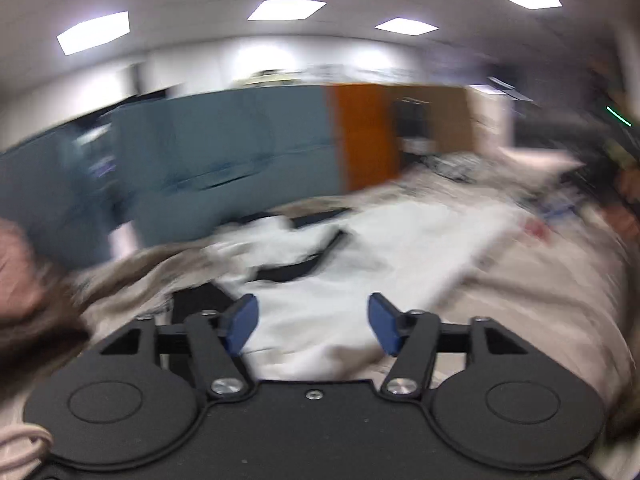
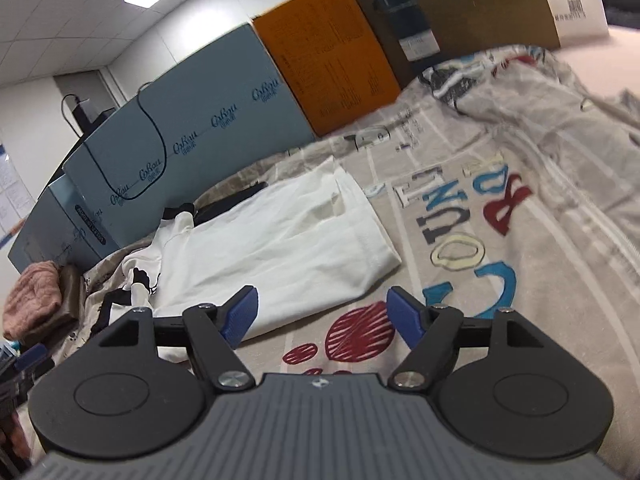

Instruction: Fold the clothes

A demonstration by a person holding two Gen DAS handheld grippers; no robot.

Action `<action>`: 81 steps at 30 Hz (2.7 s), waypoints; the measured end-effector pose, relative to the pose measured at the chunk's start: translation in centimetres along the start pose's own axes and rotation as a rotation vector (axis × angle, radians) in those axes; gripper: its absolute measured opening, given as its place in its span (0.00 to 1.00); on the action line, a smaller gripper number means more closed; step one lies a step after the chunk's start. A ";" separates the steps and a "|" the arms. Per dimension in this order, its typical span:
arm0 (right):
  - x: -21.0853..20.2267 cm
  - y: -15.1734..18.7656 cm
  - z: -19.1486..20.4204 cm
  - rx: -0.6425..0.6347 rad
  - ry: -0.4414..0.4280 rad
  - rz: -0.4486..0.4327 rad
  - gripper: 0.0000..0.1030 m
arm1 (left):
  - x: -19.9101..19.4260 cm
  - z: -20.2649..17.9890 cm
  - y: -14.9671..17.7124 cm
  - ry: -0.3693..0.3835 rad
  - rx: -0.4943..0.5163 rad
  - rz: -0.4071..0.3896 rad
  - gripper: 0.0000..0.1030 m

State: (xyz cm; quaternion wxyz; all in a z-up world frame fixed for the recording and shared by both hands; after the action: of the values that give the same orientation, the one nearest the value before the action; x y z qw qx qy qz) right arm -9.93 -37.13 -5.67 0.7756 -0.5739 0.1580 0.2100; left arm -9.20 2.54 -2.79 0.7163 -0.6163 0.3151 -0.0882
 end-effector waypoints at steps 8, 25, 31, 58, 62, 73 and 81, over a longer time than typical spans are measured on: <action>4.0 -1.4 -0.5 0.102 0.048 0.013 0.68 | 5.5 -0.3 1.7 -0.095 0.240 0.133 0.59; -3.9 0.1 0.8 0.069 0.083 -0.099 0.05 | -0.9 -2.6 0.0 0.044 0.105 0.091 0.05; -4.0 3.4 -0.6 0.113 0.104 -0.047 0.05 | 0.4 -3.2 2.3 0.069 0.075 0.208 0.11; 15.8 -12.9 6.7 -0.196 -0.219 0.061 0.76 | 25.4 14.4 -11.3 -0.015 -0.353 0.271 0.86; 21.7 -13.0 10.0 -0.152 -0.326 0.168 0.73 | 28.5 14.5 -9.7 -0.003 -0.309 0.361 0.39; 26.4 -9.7 15.6 -0.232 -0.234 0.170 0.09 | 29.1 11.9 -9.7 0.046 -0.151 0.175 0.03; 26.6 -8.4 15.1 -0.277 -0.169 0.137 0.10 | 31.4 12.7 -8.9 -0.040 -0.124 0.205 0.11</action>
State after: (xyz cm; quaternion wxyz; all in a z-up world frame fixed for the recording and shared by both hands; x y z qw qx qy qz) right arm 17.35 -21.01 -7.29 0.6835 -0.6434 0.1008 0.3296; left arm 24.94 -5.15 -4.68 0.6881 -0.6258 0.3668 0.0175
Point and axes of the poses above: each gripper's, at about its wrist camera, not at the fingertips, and x roughly the way its jaws point, z to its left, y to its underside, the point moved 4 cm from there along x, roughly the way its jaws point, and after that the axes turned 14 degrees about -x, right-handed, at the moved point
